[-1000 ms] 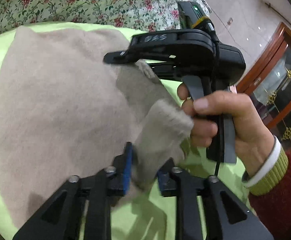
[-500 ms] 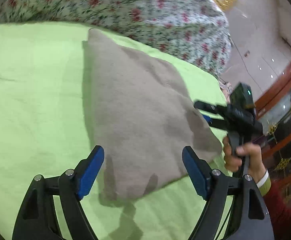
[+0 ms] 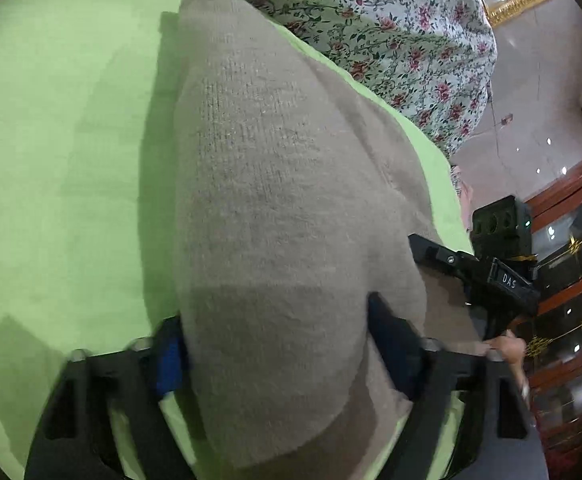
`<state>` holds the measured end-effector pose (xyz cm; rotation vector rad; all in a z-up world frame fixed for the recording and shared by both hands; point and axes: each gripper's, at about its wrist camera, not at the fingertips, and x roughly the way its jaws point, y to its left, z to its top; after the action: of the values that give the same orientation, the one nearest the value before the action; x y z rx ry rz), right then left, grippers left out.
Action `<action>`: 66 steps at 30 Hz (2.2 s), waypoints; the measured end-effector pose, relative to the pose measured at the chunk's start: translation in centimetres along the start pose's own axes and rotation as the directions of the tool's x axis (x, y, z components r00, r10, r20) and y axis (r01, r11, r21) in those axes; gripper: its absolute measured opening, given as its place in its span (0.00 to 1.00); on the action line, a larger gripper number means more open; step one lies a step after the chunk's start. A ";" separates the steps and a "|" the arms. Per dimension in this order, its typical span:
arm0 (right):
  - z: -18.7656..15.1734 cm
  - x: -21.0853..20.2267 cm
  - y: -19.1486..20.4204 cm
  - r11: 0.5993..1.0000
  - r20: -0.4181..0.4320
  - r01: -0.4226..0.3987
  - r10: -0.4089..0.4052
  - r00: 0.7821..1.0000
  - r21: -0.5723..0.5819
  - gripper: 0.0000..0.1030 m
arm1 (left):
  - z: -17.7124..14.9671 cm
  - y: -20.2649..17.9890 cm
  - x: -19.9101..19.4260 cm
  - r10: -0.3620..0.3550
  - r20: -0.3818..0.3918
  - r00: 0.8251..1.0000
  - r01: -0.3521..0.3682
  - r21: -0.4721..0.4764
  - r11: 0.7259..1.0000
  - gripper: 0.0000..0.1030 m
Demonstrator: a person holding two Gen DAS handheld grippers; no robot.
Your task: Fold small clothes
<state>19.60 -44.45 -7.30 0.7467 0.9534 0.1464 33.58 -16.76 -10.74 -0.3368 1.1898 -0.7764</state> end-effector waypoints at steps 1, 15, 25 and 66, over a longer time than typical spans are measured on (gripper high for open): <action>-0.1 0.5 0.1 1.000 -0.018 -0.014 0.015 1.000 0.011 0.50 | 0.0 0.1 0.1 0.006 -0.002 1.000 -0.006 0.006 1.000 0.56; -7.3 2.3 12.8 0.978 -0.014 -0.176 0.176 0.984 -0.110 0.33 | -6.6 1.8 -15.7 0.014 0.154 0.988 -0.021 0.046 0.999 0.42; -12.1 9.4 21.4 0.952 -0.098 -0.222 0.205 0.974 -0.212 0.33 | -13.3 9.5 -24.3 0.076 0.247 0.966 -0.059 -0.076 0.995 0.42; -5.6 14.4 21.4 0.974 -0.005 0.123 -0.126 0.992 -0.191 0.10 | -13.2 13.3 -25.5 0.459 0.249 0.853 -0.422 -0.187 0.887 0.70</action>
<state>28.02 -19.50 -5.59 0.5089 0.9848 0.1322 22.18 12.37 -5.77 -0.2541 0.9880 -0.2372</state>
